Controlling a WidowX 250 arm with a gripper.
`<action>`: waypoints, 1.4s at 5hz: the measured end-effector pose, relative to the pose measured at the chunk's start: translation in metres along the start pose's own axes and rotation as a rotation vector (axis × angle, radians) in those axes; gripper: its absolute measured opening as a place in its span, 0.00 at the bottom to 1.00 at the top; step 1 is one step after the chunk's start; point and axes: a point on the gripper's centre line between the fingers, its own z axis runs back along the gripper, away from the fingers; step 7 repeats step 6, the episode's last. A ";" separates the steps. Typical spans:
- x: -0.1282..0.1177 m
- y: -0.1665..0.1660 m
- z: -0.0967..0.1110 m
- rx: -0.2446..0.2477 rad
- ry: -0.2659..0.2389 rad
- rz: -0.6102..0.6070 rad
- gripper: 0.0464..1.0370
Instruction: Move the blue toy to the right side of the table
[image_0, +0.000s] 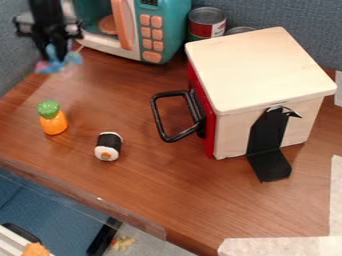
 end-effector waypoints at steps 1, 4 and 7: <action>0.002 0.007 -0.027 0.023 0.069 0.004 0.21; 0.001 0.002 -0.046 -0.010 0.125 -0.039 0.87; 0.005 -0.009 0.034 -0.043 -0.029 -0.113 0.97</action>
